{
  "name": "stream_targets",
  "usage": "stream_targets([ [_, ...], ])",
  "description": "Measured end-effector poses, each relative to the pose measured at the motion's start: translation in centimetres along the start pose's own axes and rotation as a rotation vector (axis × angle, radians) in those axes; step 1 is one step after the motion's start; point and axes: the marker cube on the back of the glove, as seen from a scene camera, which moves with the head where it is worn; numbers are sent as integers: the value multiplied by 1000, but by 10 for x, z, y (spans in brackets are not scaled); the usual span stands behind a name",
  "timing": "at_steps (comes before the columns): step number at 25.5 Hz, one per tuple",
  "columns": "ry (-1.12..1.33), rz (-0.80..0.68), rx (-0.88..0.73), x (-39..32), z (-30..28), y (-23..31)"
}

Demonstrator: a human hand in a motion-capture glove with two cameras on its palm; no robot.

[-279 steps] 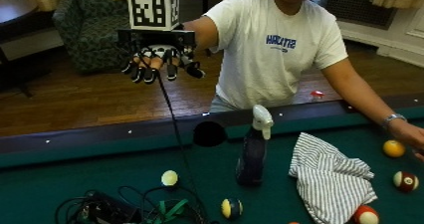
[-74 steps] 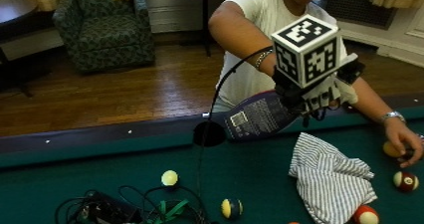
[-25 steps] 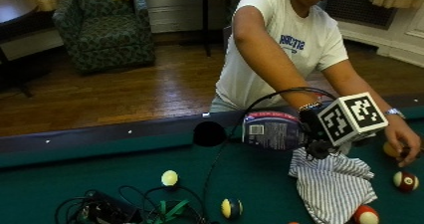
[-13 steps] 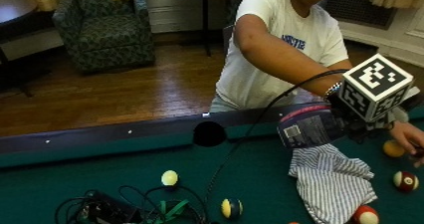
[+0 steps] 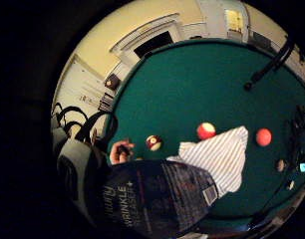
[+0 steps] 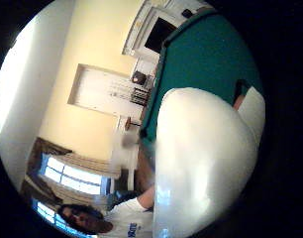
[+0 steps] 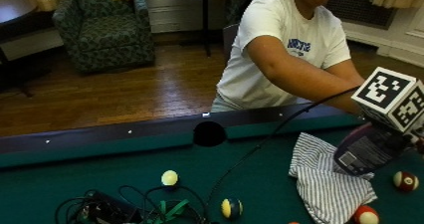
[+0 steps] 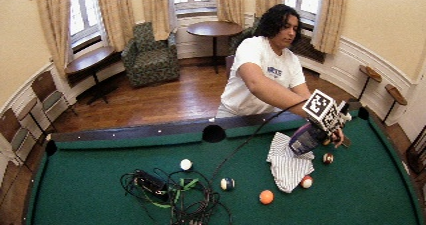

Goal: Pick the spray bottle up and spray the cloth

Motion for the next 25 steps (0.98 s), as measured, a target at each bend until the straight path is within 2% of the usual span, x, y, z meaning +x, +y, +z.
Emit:
stream_targets([
  [12,-213,-75,310,25,62,-37],
  [25,-265,-16,333,61,83,-50],
])
